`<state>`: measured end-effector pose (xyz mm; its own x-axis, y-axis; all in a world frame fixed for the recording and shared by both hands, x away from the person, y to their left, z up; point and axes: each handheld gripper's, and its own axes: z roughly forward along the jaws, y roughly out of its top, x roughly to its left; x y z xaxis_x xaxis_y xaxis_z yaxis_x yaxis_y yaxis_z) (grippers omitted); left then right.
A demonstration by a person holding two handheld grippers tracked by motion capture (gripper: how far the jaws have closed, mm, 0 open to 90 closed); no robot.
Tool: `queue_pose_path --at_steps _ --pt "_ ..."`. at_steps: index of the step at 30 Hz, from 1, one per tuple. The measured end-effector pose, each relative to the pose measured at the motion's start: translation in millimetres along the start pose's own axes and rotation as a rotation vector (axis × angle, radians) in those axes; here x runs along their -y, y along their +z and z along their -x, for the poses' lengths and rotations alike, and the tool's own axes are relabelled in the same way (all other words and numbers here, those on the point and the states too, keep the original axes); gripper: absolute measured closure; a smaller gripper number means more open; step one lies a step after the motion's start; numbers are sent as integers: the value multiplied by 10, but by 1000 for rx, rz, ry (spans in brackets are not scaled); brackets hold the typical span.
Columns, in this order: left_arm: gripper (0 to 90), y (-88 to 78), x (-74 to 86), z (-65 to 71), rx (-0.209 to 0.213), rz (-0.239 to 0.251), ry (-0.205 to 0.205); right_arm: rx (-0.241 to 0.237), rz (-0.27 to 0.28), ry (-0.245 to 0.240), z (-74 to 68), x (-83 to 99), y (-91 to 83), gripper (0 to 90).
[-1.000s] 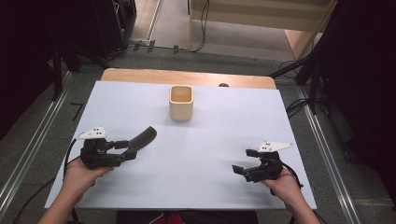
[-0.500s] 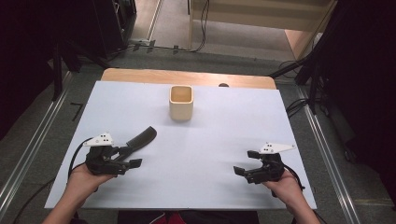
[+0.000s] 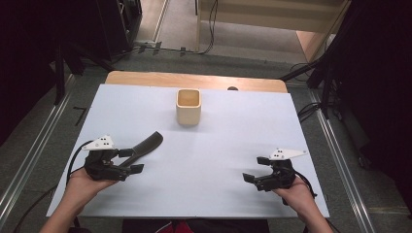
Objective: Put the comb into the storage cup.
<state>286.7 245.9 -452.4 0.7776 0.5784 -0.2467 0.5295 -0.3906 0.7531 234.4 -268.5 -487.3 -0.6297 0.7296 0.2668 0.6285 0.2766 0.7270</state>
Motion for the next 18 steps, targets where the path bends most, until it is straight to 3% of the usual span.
queue_pose_path --at_steps 9,18 --pt "248 -101 67 -147 -34 0 -2 -1 -2 -1 1 0 1 61" --pt "262 -152 148 -265 -73 3 -45 -1 -1 -2 0 0 -1 61"
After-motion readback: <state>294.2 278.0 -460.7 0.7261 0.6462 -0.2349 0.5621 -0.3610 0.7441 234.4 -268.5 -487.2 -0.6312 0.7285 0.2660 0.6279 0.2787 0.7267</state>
